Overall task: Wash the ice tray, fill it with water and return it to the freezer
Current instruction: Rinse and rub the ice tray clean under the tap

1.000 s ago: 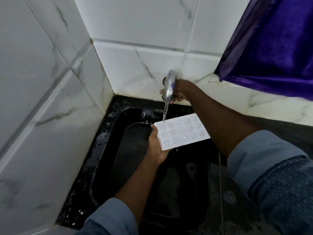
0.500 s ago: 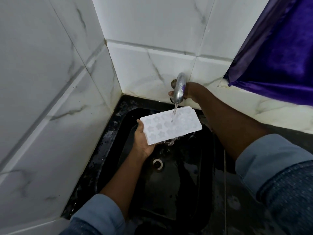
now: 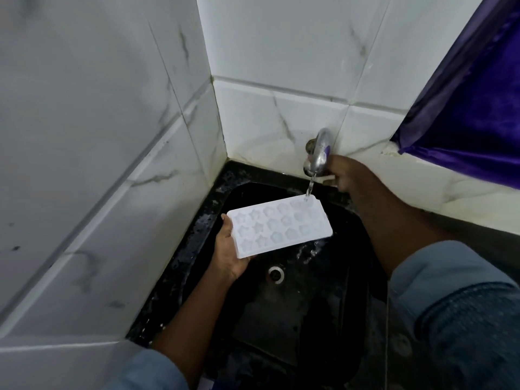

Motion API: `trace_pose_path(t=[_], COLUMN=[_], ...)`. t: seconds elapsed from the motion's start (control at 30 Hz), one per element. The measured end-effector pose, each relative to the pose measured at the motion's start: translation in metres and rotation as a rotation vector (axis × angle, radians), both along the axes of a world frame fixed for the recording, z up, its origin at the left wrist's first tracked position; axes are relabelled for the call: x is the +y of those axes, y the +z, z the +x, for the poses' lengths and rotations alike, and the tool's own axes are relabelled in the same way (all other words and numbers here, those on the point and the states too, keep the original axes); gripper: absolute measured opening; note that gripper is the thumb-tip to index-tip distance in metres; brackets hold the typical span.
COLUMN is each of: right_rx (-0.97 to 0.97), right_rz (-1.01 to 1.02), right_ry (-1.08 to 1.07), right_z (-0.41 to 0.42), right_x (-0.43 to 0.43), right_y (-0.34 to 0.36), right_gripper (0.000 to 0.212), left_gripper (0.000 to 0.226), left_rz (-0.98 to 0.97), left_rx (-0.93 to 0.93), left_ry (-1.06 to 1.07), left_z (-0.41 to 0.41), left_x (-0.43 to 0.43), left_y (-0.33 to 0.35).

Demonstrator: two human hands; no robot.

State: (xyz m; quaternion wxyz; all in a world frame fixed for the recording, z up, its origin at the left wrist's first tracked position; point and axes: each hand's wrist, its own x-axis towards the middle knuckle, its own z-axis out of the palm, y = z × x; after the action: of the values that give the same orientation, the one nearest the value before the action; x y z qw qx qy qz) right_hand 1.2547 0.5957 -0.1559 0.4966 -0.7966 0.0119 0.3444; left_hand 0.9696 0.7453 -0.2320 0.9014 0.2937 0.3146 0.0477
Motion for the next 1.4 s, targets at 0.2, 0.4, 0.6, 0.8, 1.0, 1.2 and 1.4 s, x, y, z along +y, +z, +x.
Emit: trace_pose_path(t=[0.2,0.4,0.6,0.8,1.0,1.2,1.4], right_rx=[0.045,-0.264,-0.591,-0.915,-0.875,-0.866,-0.853], right_rz=[0.117,0.142,0.181,-0.144,-0.312,-0.400,-0.440], right_ry=[-0.060,-0.206,0.101,0.336,0.396,0.431,0.474], right_z=[-0.029,-0.074,-0.155,-0.197,-0.224,-0.237,-0.240], right_x=[-0.015,-0.068,-0.125,-0.137,-0.139,-0.142,-0.141], right_y=[-0.008,0.007,0.026,0.005,0.003,0.011,0.014], right_gripper=[0.035,0.017,0.018,0.034,0.039,0.076,0.056], left_gripper=[0.080,0.079,0.077,0.079,0.073,0.071,0.076], left_rz=[-0.001,0.035,0.041,0.017,0.010,0.025,0.045], left_rx=[-0.039,-0.045,-0.031,-0.057,-0.068,-0.033,-0.042], left_ry=[0.007,-0.005,-0.041,-0.081,-0.098,-0.097,-0.094], left_z=[-0.027,-0.049,-0.063,-0.074,-0.078,-0.083,-0.090], left_x=[-0.007,-0.011,-0.020,-0.033,-0.032,-0.032,-0.033], left_y=[0.022,0.042,0.052,0.057,0.065,0.066,0.059])
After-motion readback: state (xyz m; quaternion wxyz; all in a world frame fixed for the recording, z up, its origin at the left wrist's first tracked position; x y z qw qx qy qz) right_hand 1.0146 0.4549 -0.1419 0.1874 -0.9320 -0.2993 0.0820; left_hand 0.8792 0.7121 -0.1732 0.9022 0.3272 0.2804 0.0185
